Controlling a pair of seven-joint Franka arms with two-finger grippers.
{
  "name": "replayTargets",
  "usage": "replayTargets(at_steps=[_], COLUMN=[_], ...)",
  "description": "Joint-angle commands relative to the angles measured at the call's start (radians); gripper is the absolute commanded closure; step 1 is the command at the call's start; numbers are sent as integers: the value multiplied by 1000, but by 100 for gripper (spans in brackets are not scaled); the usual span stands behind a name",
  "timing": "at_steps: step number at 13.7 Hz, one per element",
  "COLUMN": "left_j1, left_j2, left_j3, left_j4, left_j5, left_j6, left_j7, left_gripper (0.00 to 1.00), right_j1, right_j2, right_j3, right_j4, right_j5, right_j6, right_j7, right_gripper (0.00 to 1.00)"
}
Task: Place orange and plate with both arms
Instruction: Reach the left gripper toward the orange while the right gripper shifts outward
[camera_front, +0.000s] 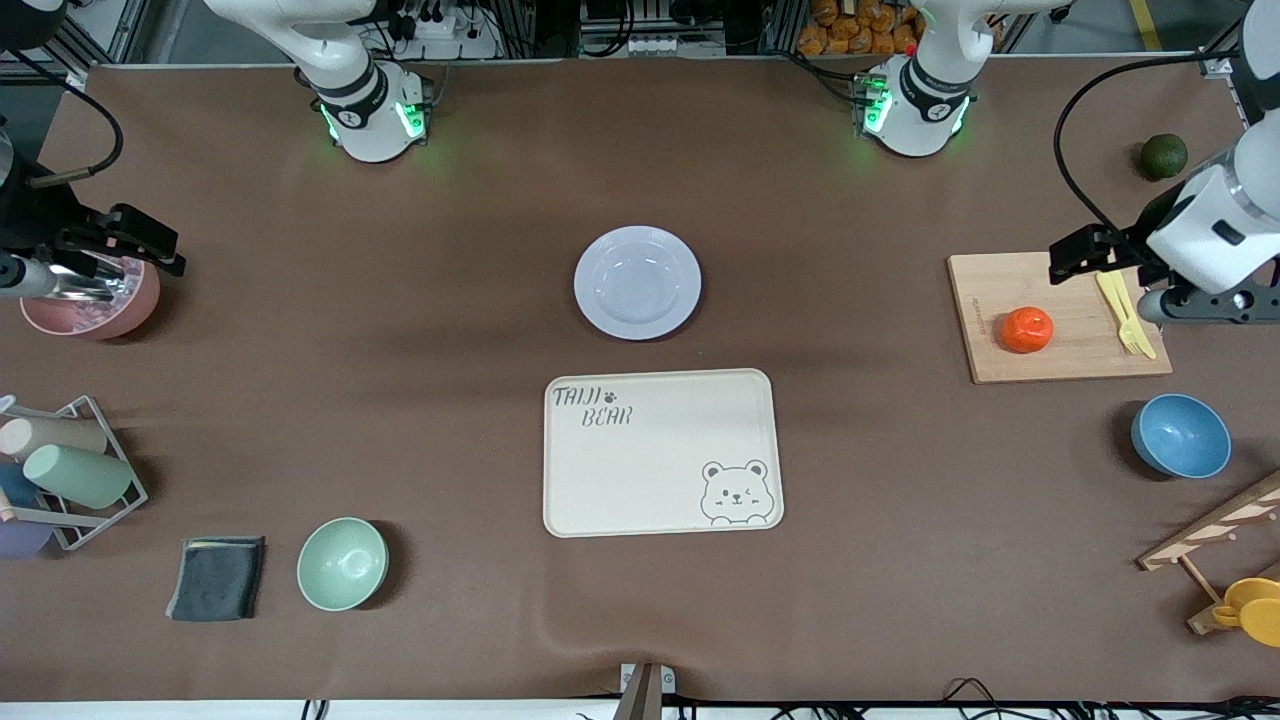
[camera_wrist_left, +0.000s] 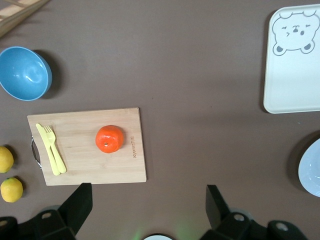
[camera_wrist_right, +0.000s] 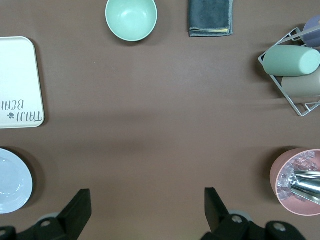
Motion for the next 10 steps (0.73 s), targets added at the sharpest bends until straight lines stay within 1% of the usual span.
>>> replayTargets(at_steps=[1,4,10], left_j1=[8,8,15], left_j2=[10,10,10], left_j3=[0,-3,-3], left_j4=[10,-7,-9], left_j5=[-12,-12,-12], left_j6=[-12,-12,-9], left_j7=[2,-42,-41], left_gripper=[0,0,0], right_j1=[-4,5,20], right_j2=[3,23,26], right_j3=[15,15,15], right_j4=[-10,-10,-10], right_j5=[-17,-20,-22], right_j6=[14,38,40], right_j7=[11,11,11], right_gripper=[0,0,0])
